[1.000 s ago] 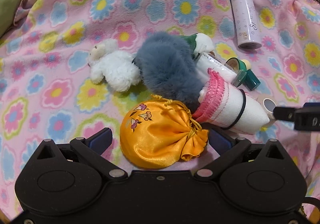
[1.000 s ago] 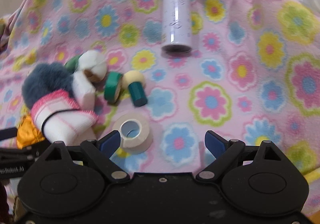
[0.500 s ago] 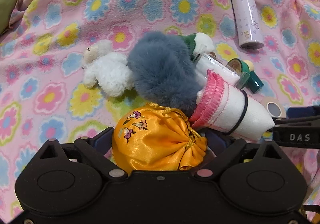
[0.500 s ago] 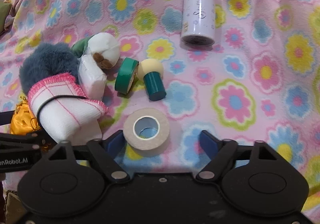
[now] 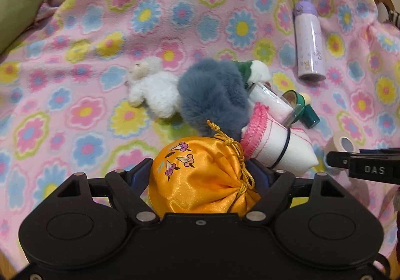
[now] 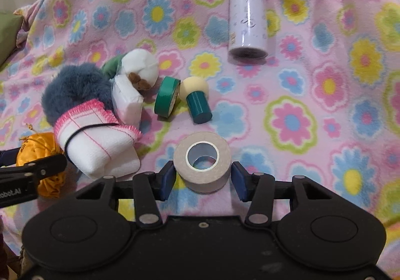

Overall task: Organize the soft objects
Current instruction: 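Grasp the orange pouch with left tool while right tool grasps the beige tape roll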

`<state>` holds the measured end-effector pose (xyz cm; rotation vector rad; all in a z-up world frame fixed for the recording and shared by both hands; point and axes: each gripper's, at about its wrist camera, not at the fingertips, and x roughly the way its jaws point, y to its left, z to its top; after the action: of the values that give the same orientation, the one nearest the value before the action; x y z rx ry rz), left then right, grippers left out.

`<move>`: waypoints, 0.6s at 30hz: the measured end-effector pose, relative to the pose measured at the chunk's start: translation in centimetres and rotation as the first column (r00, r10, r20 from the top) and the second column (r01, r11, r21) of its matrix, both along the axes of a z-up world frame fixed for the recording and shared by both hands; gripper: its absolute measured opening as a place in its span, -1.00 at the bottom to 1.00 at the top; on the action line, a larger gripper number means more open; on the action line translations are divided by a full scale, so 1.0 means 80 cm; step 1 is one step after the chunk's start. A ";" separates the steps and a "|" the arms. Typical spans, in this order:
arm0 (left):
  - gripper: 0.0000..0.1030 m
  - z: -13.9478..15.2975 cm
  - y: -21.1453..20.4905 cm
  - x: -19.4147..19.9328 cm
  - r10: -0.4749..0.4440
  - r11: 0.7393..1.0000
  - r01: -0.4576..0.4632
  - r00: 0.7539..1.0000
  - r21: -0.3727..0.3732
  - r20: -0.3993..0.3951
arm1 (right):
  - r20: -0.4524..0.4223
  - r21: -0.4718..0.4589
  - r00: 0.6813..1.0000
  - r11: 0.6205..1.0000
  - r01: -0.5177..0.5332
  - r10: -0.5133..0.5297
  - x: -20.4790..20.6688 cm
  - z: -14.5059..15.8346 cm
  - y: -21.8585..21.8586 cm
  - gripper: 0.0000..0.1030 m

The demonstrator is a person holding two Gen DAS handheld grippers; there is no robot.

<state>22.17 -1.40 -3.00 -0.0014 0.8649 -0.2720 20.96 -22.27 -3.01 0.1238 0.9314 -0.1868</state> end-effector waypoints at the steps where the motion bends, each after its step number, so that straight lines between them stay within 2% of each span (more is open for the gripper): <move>1: 0.48 0.003 0.003 -0.003 0.011 1.000 -0.011 1.000 -0.004 -0.004 | 0.007 0.005 1.000 1.000 -0.002 0.001 -0.006 0.005 0.001 -0.08; 8: 0.48 0.023 0.022 -0.050 0.061 0.998 -0.062 0.998 -0.024 -0.029 | 0.045 0.063 0.998 0.997 -0.047 0.045 -0.061 0.034 0.015 -0.07; 18: 0.48 0.035 0.022 -0.142 0.061 0.998 -0.062 0.997 -0.029 -0.055 | 0.096 0.097 0.985 0.984 -0.152 0.143 -0.176 0.060 0.043 -0.07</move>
<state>10.78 0.34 -0.20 -0.0647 0.9129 -0.2284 6.87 -18.87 1.83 0.1574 0.8577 0.0045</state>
